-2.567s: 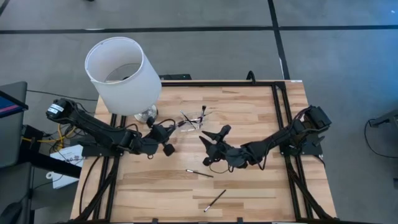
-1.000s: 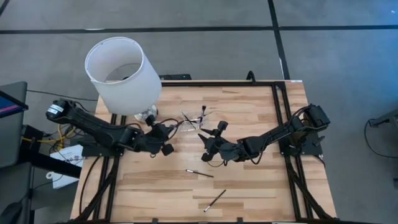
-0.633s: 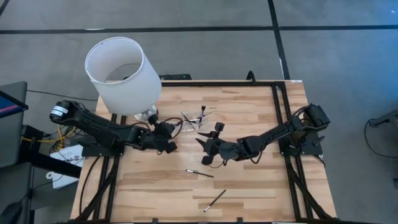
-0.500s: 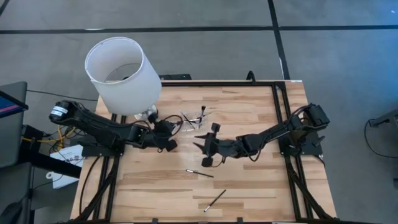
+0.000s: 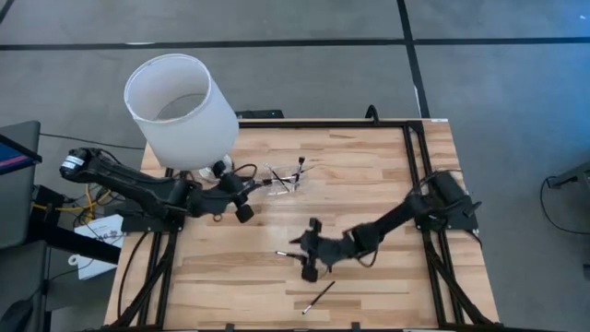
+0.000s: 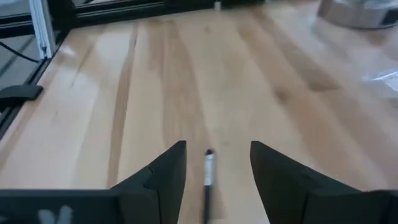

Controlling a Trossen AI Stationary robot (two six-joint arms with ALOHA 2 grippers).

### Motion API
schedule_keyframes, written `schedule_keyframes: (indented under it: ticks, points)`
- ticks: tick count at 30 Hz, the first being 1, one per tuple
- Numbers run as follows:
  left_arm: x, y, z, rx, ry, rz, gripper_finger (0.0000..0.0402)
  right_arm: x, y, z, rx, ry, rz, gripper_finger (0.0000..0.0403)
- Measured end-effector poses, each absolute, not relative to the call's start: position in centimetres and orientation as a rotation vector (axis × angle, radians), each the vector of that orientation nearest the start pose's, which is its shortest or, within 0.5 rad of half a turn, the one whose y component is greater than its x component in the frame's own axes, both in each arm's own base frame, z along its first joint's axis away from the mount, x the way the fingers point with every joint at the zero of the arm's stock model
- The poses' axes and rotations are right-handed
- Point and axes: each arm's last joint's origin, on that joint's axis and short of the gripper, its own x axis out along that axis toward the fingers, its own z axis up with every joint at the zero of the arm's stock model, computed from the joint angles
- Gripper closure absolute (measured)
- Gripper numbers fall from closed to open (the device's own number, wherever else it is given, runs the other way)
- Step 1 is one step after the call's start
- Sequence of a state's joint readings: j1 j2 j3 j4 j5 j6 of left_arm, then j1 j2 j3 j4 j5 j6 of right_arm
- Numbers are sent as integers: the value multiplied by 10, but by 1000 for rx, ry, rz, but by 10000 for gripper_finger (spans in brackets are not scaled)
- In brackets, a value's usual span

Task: Put items in baskets/containers
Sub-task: Put the black highlighter brush into the transparent organizer, then put the top black eyeshadow brush into the transparent organizer

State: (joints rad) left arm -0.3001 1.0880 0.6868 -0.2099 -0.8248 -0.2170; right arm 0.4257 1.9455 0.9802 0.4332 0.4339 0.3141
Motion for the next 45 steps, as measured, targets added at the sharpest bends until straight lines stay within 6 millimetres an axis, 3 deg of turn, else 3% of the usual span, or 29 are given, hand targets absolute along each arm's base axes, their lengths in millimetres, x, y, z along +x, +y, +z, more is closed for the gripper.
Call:
schedule_keyframes:
  ticks: [4,8,11,16,19,23,45]
  points:
    - [207,-46,258,84,413,515,294,362,165,106,51,466,-57,236]
    - [206,-47,260,53,422,432,294,370,167,121,33,471,-91,245]
    - [208,-49,258,40,428,398,294,368,159,115,1,548,-127,251]
    - [212,-51,255,34,440,374,294,373,150,115,143,588,-106,251]
    - [213,-51,255,31,439,361,294,373,145,105,165,628,-109,250]
    - [213,-55,256,57,433,330,294,376,141,107,207,625,-118,254]
    - [212,-56,256,89,436,314,294,375,142,107,192,626,-124,269]
